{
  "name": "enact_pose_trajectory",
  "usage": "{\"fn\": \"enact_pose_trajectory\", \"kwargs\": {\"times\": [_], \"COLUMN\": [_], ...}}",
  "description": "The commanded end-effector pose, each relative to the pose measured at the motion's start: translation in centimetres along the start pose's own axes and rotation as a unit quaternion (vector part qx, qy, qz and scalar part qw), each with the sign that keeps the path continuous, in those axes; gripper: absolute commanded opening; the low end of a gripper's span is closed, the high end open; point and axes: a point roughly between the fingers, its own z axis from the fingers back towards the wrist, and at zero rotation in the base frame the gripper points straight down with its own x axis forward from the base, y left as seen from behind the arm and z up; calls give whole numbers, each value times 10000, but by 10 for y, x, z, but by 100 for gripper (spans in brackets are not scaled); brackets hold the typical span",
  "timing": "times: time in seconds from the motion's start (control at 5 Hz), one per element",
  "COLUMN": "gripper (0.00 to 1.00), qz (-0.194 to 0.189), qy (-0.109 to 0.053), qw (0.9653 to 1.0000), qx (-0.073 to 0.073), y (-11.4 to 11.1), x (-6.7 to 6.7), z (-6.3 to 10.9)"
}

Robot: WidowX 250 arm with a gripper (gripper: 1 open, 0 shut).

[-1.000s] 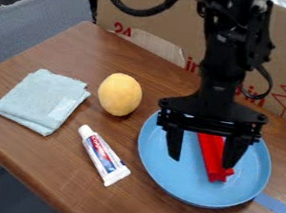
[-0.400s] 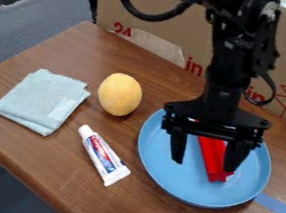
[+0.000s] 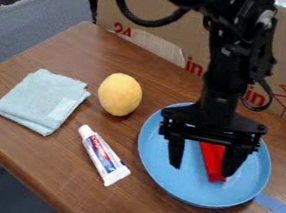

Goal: Move the red object from the blue plate to the table

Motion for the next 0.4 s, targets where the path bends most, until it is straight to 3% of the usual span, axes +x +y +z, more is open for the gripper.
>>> {"fn": "enact_pose_trajectory", "kwargs": {"times": [0.0,0.2], "gripper": [100,100], "qz": [9,48], "qy": [-138,-252], "qw": [9998,9995], "qx": [-142,-179], "y": [-4,-7], "x": [9,7], "z": [1,1]}}
